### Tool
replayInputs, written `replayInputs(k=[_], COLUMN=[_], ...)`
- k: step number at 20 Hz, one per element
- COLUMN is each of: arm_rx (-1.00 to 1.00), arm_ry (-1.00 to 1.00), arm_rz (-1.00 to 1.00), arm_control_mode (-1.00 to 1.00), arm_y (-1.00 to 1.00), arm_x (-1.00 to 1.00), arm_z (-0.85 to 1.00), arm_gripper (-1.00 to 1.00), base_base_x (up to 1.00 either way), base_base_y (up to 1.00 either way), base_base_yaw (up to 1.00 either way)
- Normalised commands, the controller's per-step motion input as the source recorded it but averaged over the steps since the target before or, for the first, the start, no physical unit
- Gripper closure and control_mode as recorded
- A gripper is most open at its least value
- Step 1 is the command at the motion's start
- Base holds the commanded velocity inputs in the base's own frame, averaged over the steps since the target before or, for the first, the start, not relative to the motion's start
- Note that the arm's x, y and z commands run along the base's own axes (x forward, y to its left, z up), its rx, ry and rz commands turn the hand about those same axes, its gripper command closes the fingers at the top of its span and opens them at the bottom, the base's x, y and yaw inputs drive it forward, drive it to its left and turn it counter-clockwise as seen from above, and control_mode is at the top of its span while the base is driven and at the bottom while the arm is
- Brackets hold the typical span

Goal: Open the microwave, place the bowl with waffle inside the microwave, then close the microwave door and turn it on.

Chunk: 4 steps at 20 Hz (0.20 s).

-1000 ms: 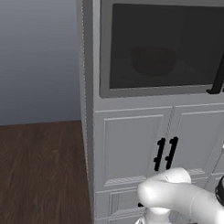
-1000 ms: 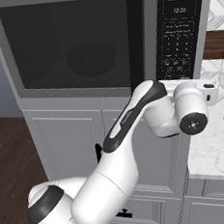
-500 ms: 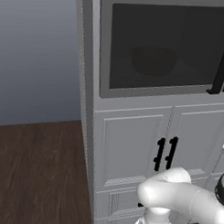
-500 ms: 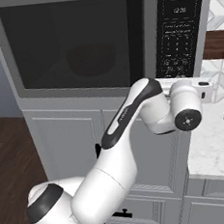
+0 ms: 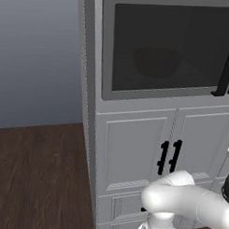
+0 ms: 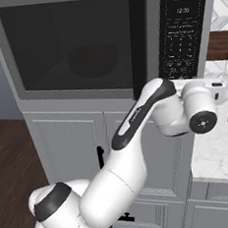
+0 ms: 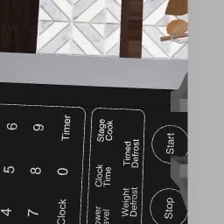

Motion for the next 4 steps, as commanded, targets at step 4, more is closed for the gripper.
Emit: replayInputs(k=[4], arm_rx=[0.00], arm_ry=[0.00], arm_rz=[0.00], arm_control_mode=[-1.00], arm_y=[0.01], arm_x=[0.53], arm_z=[0.00], arm_gripper=[1.00], base_base_x=[0.00], base_base_y=[0.00], base_base_yaw=[0.00])
